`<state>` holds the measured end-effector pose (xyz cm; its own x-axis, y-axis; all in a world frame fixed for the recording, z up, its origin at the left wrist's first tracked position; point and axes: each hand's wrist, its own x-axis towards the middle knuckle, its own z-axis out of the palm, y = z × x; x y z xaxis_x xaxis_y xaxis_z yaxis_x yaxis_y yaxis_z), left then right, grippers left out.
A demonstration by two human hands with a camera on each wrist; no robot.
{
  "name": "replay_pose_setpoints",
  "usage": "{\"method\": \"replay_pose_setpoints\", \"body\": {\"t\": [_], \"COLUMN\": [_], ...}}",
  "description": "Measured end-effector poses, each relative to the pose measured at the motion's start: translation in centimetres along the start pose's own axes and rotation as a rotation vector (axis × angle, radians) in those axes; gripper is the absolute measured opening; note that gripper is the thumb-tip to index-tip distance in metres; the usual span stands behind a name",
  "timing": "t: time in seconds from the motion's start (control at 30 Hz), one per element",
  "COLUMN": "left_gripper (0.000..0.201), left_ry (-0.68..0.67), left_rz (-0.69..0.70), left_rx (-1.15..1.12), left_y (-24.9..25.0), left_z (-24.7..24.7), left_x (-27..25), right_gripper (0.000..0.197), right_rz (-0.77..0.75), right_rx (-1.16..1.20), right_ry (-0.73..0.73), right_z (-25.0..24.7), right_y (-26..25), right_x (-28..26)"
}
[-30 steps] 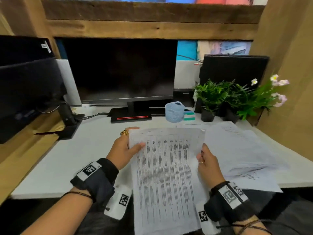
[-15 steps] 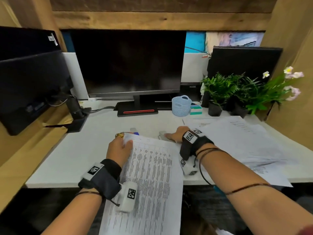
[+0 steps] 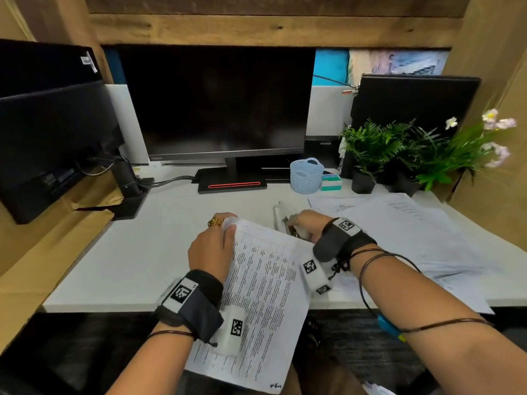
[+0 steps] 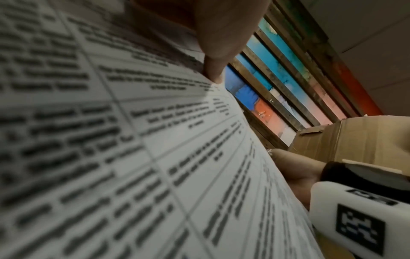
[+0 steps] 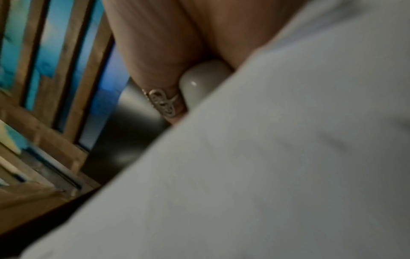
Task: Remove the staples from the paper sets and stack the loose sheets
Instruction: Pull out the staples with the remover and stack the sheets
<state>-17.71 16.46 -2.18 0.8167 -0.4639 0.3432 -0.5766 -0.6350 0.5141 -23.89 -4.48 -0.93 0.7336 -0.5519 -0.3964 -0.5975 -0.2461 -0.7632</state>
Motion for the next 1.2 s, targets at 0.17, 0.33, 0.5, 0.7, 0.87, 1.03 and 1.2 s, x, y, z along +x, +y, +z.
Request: {"method": "replay_pose_setpoints", "body": {"t": [0.17,0.33,0.5,0.7,0.87,1.03,1.2], "left_gripper": [0.025,0.027,0.027,0.022,0.016,0.015,0.011], "left_ry": [-0.018,-0.029,-0.02,0.019,0.048,0.043,0.008], "left_rz": [0.078,0.167,0.225,0.3,0.401,0.441,0.375], "left_rx": [-0.048,-0.104,-0.162,-0.304,-0.395,-0.436,-0.404], "left_y": [1.2,2.6,3.8,5.4,6.4,6.5,6.6], "left_z": [-0.4,-0.4,-0.1,0.5,1.0,1.7,1.4], "left_x": [0.2,0.2,0.3,-0.3,-1.1,-1.6,-1.4], "right_gripper": [0.013,0.024,0.065,0.038,0.031,0.021,0.057], "right_rz": [-0.083,-0.151,-0.227,-0.378,-0.439,-0.394,-0.386], "right_rx": [0.563,0.777,0.732,0.831,0.91,1.007,0.982], "right_ry": [0.047,0.026,0.254,0.475,0.544,0.569,0.521], "right_z": [-2.8,-3.4,-2.8,-2.6,-2.4,-2.3,-1.7], "right_y": [-1.3,-0.7,0.0,0.9,1.2,1.3,1.8], "right_x": [-2.8,-4.3,-4.4,-5.6,-6.2,-6.0,-5.7]}}
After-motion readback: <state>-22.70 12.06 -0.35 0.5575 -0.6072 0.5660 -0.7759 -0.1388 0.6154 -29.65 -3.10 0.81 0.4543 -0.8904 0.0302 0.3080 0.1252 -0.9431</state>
